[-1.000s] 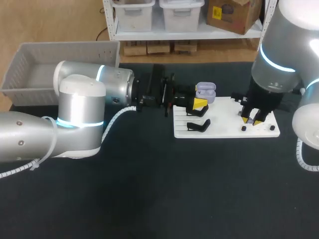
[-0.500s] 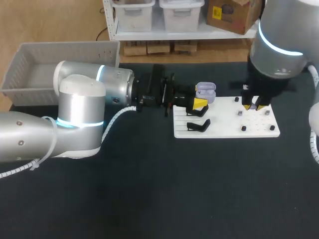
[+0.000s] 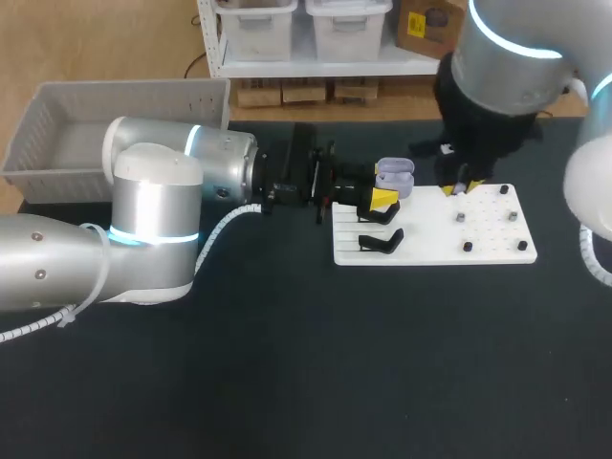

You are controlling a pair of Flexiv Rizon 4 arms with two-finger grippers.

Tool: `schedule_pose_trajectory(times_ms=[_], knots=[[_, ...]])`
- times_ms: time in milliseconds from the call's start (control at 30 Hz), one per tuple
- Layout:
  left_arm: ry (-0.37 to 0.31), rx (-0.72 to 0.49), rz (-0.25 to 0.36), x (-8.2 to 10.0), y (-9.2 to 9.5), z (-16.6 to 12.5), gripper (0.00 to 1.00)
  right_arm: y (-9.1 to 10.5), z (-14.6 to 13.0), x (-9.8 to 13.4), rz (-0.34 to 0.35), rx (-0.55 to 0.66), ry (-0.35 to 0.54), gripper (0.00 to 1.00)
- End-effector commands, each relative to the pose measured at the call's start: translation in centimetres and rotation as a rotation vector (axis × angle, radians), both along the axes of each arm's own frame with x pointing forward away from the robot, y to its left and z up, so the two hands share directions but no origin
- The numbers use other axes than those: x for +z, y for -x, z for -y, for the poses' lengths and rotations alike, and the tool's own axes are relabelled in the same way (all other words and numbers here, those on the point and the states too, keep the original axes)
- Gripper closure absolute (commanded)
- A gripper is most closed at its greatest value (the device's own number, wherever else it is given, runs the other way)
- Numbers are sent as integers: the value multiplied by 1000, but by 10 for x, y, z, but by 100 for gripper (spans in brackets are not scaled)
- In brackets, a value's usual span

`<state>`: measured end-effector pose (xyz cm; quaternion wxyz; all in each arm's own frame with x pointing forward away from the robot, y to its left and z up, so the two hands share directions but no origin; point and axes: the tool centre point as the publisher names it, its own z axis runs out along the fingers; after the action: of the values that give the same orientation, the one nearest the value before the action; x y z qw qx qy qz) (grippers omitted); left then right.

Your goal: Pick up each earbud case from the left stands, insert the matching earbuds, close the lid, and place the case in the box.

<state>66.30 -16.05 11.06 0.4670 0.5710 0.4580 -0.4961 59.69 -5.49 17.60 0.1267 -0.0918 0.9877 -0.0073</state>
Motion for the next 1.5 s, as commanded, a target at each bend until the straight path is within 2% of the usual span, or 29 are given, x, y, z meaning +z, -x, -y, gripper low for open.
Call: schedule_pose_trajectory(times_ms=[33,400,1100,1500], knots=[[2,5,3,-1,1,0,100,-10,-18,0,-29,25,39,100],[2,5,3,-1,1,0,100,-23,-43,0,-60,80,97,100],[2,5,3,-1,1,0,100,-25,-48,3,-54,73,99,100],[2,5,3,-1,1,0,100,-41,-66,0,-152,78,96,100]])
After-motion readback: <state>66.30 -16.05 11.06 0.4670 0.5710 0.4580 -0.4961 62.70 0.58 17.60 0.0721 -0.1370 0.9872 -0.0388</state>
